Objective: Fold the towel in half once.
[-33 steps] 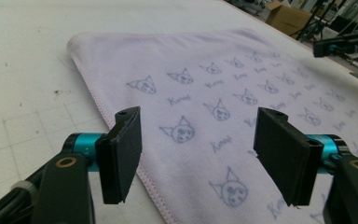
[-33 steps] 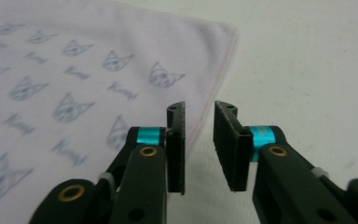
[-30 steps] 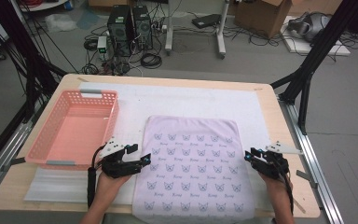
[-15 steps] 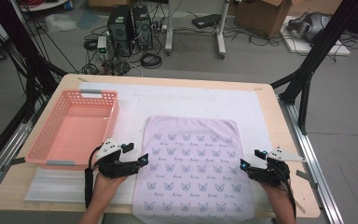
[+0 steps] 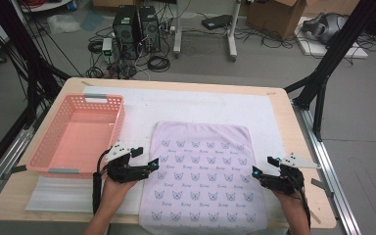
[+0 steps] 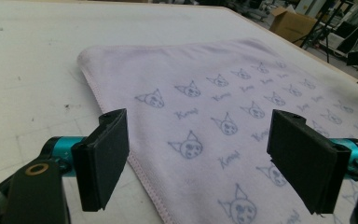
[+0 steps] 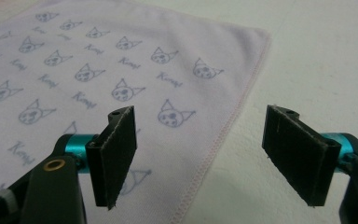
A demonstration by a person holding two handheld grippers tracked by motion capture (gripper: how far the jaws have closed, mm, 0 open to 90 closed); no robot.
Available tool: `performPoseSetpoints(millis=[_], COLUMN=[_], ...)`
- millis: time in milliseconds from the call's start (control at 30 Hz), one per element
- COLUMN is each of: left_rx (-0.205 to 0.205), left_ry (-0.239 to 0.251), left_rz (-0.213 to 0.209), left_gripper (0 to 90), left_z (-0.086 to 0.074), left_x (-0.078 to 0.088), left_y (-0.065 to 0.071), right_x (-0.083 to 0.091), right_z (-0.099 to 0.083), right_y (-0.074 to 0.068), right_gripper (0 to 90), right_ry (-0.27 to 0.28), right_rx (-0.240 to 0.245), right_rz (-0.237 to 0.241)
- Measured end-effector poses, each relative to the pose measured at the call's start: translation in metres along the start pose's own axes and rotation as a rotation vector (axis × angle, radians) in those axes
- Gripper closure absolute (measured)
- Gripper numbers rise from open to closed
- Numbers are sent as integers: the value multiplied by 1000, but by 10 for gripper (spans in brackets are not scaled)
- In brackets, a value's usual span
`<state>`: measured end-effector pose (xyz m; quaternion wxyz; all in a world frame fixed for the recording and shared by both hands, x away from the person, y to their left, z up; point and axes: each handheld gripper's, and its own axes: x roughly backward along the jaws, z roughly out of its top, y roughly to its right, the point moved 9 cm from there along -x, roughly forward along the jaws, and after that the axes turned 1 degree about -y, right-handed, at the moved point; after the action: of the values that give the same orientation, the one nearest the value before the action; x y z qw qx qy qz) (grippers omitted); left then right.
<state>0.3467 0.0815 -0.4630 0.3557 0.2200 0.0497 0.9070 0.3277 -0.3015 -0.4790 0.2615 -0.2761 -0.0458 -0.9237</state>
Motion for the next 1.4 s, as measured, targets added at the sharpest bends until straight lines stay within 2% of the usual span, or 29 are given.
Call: performPoseSetpoints(millis=[67, 200, 333, 567, 633, 700, 867, 933, 967, 1100, 1200, 1267, 1300, 1333, 1367, 1400], left_rx=[18, 23, 19, 37, 50, 49, 71, 80, 69, 10, -56, -43, -29, -24, -39, -49], left_ry=[8, -15, -61, -125, -121, -154, -196, -217, -234, -243, -249, -244, -240, -238, -244, -244], left_rz=[-6, 3, 12, 73, 82, 109, 180, 188, 198, 225, 258, 266, 258, 232, 238, 240], left_gripper=[208, 228, 257, 271, 287, 294, 349, 375, 387, 490, 610, 692, 742, 817, 870, 874], left_z=[5, 13, 18, 19, 18, 14, 8, 5, 3, 4, 4, 4, 5, 4, 4, 4], left_x=[-5, -19, -32, -53, -57, -61, -70, -74, -76, -80, -80, -79, -79, -80, -80, -81], left_y=[-2, -10, -19, -41, -46, -51, -62, -65, -66, -67, -68, -71, -72, -70, -69, -69], right_x=[-2, -9, -20, -40, -44, -48, -57, -61, -63, -72, -80, -84, -86, -86, -86, -86], right_z=[1, 4, 5, 15, 20, 22, 24, 24, 24, 23, 24, 24, 25, 25, 26, 26], right_y=[1, 6, 11, 24, 27, 29, 34, 36, 37, 46, 52, 53, 55, 55, 55, 53], right_gripper=[254, 258, 258, 260, 272, 282, 290, 291, 292, 323, 385, 467, 510, 562, 619, 704], right_ry=[-10, -34, -68, -114, -117, -126, -148, -157, -165, -188, -205, -217, -219, -227, -226, -225], right_rx=[-10, -14, -20, -43, -43, -45, -54, -56, -63, -82, -93, -92, -77, -60, -51, -43], right_rz=[3, 9, 15, 7, -2, -7, -18, -22, -29, -64, -84, -96, -112, -129, -123, -111])
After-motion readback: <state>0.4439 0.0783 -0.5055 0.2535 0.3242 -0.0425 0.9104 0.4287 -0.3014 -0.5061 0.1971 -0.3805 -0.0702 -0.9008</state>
